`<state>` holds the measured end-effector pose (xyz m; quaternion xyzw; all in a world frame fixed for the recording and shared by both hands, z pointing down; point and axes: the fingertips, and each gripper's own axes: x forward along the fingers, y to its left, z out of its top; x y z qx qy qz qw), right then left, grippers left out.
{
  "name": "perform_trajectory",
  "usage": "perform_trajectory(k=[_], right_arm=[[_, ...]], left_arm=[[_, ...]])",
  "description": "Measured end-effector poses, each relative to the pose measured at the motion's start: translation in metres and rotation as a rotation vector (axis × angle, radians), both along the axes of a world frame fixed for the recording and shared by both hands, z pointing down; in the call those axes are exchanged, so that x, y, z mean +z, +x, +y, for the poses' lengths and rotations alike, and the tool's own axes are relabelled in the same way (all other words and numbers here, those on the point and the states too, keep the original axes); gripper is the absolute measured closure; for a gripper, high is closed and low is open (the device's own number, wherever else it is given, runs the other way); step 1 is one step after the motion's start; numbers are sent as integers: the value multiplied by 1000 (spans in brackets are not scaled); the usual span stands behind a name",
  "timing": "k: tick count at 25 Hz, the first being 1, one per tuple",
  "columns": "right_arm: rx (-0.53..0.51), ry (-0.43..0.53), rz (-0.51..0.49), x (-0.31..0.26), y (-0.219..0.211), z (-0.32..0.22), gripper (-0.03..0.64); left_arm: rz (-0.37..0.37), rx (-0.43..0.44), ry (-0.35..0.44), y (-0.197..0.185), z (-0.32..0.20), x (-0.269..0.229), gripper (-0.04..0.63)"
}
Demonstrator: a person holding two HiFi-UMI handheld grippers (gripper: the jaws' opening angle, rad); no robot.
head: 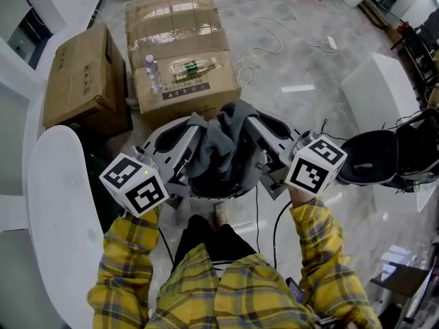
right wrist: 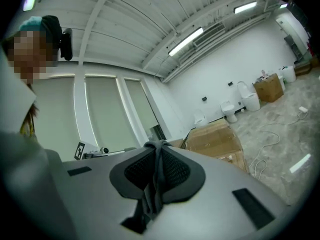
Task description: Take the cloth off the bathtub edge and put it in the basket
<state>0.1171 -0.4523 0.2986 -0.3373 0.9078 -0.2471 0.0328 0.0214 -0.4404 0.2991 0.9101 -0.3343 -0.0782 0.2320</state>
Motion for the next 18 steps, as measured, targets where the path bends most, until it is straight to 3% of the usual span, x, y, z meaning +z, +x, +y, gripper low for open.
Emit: perform_trajectory(k=[5,11,18], right_arm=[[-6,-57,25,49,9,-4,572],[14,-161,70,127,25,-3,571],[22,-289,214,226,43,9,571]], left_arm=[[-66,-33,-49,-1,-6,53,568],[-145,-58,-161,1,-7,131,568],[-276,-22,-277,1,2,225,568]])
